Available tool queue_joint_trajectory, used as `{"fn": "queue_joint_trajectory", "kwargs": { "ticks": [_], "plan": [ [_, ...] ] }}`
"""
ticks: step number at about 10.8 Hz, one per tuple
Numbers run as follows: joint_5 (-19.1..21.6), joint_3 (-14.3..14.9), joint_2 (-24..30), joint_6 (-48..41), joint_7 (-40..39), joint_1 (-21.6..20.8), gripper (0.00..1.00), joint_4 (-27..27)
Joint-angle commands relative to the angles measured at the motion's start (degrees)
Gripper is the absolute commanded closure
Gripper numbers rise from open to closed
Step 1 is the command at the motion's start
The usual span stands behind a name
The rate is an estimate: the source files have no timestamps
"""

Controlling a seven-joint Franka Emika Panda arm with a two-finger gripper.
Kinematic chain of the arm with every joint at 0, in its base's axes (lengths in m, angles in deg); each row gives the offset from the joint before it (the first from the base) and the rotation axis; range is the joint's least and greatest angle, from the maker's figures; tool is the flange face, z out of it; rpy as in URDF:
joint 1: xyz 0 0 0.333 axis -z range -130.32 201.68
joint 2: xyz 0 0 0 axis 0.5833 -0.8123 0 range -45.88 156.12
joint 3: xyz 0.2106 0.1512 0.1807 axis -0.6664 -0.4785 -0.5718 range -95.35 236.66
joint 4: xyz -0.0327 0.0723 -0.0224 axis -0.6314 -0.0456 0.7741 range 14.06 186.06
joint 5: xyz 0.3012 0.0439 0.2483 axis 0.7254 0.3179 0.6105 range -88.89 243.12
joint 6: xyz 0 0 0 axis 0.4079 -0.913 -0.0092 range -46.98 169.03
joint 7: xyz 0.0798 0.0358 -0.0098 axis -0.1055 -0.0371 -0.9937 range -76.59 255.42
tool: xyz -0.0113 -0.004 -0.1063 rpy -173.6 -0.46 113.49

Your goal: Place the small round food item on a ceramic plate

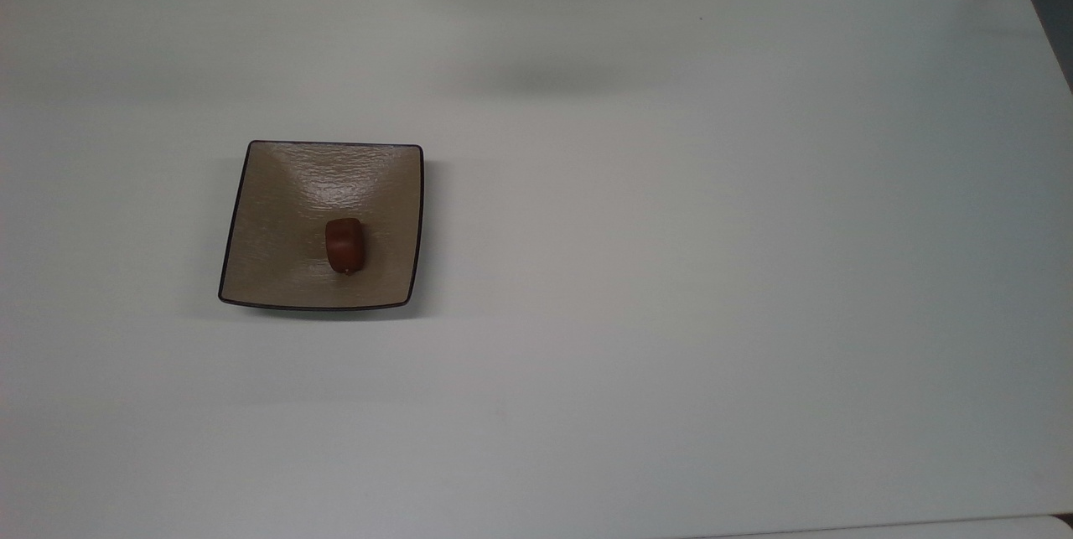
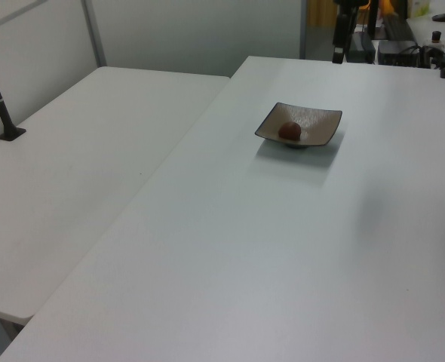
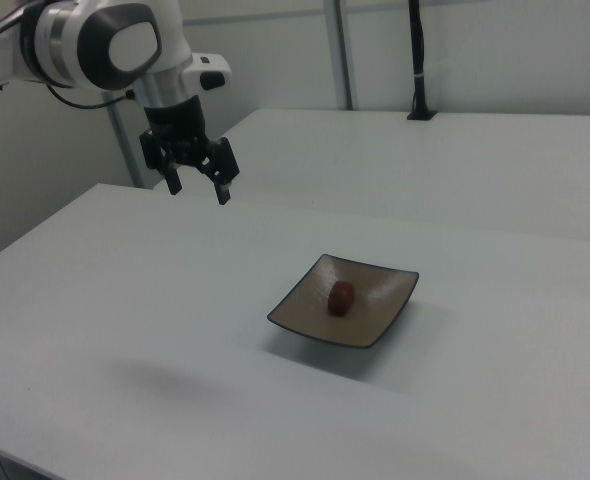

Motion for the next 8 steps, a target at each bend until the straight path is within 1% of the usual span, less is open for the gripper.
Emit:
{"fn": "queue_joint_trajectory", "kwargs": {
  "ticks": [1, 8],
  "plan": [
    [0.4, 0.5, 0.1, 1.8, -4.0, -0.4, 0.0, 1.5],
    [0.5, 0.5, 0.0, 1.8, -3.4, -0.5, 0.0, 1.0]
  ]
}}
